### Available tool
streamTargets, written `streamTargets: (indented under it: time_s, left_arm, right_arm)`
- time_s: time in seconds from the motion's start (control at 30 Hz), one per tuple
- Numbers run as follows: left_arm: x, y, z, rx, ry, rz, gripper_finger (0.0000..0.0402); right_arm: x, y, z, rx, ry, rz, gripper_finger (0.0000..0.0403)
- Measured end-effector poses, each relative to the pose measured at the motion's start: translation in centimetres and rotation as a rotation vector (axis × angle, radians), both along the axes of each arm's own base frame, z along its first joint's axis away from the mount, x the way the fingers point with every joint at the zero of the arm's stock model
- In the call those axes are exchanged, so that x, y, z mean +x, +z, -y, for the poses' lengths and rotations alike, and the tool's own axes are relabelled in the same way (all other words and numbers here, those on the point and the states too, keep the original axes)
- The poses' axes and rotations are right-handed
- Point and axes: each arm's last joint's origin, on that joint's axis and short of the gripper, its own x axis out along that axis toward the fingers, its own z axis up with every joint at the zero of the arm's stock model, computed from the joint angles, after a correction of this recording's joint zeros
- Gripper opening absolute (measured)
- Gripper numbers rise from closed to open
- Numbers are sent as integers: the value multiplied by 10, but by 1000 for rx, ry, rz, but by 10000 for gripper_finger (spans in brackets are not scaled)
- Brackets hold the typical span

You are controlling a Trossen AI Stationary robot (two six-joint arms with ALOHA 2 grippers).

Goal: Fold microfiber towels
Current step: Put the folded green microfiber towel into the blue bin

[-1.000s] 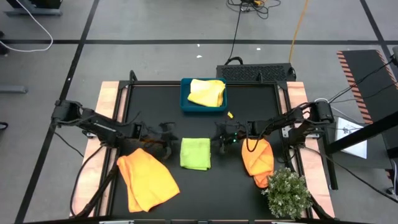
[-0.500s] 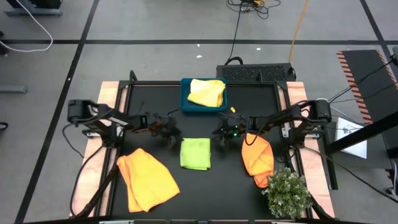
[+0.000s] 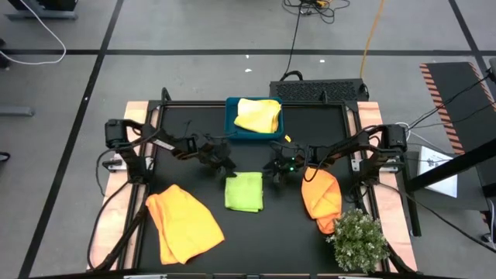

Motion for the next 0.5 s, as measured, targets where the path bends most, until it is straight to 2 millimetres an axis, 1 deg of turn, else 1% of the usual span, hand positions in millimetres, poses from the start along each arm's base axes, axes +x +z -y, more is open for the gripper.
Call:
streamTargets:
  time_s: [0.13,0.37,0.5]
  left_arm:
    - [-4,-4,3,-14,-71,-43,267]
    - [-4,-5,10,-15,-98,-61,234]
    - [-3,-6,16,18,-119,-61,201]
  right_arm:
    - [0,0,0,0,0,0,219]
    - [0,0,1,-10,-16,2,219]
    - [1,1,1,-20,-28,13,219]
